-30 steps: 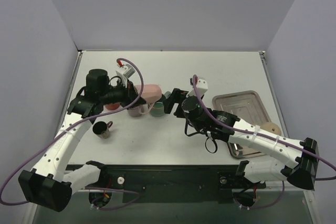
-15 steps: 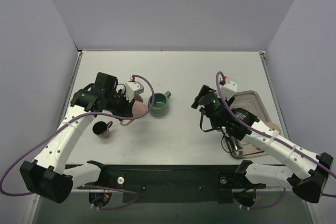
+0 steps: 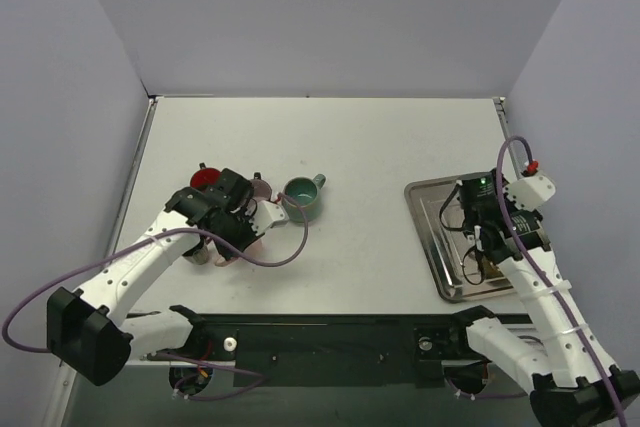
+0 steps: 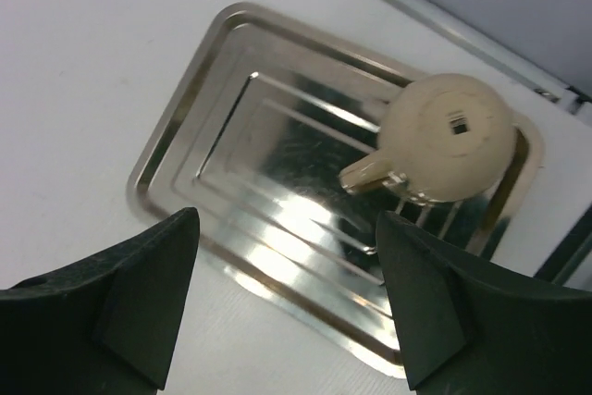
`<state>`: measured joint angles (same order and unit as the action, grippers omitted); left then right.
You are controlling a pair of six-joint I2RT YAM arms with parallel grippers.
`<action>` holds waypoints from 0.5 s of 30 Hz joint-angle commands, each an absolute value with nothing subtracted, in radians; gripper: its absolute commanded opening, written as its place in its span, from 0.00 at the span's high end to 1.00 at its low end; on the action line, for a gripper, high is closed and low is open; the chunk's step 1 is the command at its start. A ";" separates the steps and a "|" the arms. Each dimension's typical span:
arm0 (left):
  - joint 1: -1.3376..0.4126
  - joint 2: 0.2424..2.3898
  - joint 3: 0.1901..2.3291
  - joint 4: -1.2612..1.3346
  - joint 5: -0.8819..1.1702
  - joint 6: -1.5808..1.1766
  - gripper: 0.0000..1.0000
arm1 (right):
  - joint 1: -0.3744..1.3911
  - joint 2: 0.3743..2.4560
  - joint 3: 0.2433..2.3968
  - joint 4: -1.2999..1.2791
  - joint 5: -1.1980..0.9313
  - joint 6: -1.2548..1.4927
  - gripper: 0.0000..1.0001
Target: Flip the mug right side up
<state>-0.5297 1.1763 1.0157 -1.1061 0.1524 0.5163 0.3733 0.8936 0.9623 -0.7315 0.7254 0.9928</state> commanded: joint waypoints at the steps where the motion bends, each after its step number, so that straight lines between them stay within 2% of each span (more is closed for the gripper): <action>1: -0.566 1.186 1.005 -0.974 0.008 0.552 1.00 | 0.184 0.862 0.934 -0.825 0.776 0.953 0.28; 5: -0.627 1.261 1.029 -0.965 -0.047 0.555 1.00 | -0.079 0.896 0.931 -0.799 0.750 0.931 0.28; 8: -0.643 1.316 1.028 -0.957 -0.052 0.568 1.00 | -0.272 0.983 0.936 -0.766 0.601 0.894 0.29; 10: -0.647 1.348 1.009 -0.944 -0.054 0.578 1.00 | -0.348 1.014 0.933 -0.755 0.519 0.888 0.29; 15: -0.653 1.397 0.985 -0.902 -0.072 0.592 1.00 | -0.425 1.017 0.871 -0.683 0.497 0.884 0.30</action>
<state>-0.6529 1.3571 0.9943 -0.9821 -0.0452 0.5648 -0.3836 1.0176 0.8974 -0.7101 0.5522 0.9085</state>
